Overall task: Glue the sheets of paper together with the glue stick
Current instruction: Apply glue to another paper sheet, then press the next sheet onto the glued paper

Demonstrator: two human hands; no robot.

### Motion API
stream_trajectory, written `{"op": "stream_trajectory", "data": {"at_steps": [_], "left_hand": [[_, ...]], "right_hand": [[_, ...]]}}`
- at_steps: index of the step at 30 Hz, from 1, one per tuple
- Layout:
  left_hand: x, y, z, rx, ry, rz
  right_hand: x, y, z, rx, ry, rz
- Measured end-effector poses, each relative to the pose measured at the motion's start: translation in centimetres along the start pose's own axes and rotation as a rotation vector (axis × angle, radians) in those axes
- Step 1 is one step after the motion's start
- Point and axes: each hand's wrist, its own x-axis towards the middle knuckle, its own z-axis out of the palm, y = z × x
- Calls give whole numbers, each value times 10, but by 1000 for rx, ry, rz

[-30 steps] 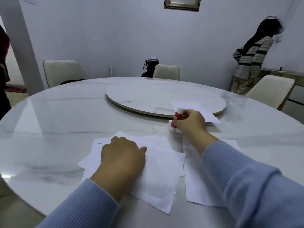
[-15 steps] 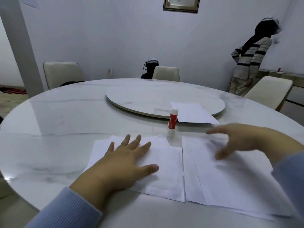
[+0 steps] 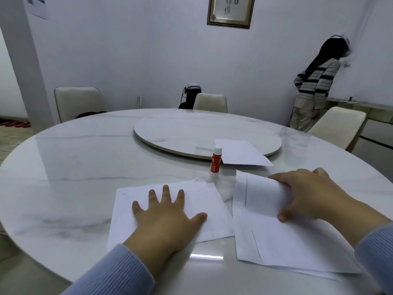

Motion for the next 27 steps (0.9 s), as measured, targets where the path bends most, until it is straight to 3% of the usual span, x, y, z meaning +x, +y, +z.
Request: {"op": "stream_trajectory", "data": {"at_steps": [10, 16, 21, 23, 24, 26, 27], "left_hand": [[1, -5, 2, -13, 50, -63], [0, -3, 2, -6, 64, -63], [5, -3, -4, -51, 114, -7], [6, -9, -17, -278, 204, 44], [4, -14, -26, -512, 275, 93], [-9, -22, -44, -1168, 372, 228], [-17, -26, -50, -1477, 327, 314]], "right_hand": [[-7, 5, 14, 177, 19, 116], [-6, 8, 14, 130, 154, 73], [-3, 28, -18, 328, 36, -84], [-10, 34, -44, 468, 100, -123], [-16, 34, -59, 639, 123, -125], [-26, 26, -82, 1103, 125, -219], [-28, 20, -89, 1279, 146, -283]]}}
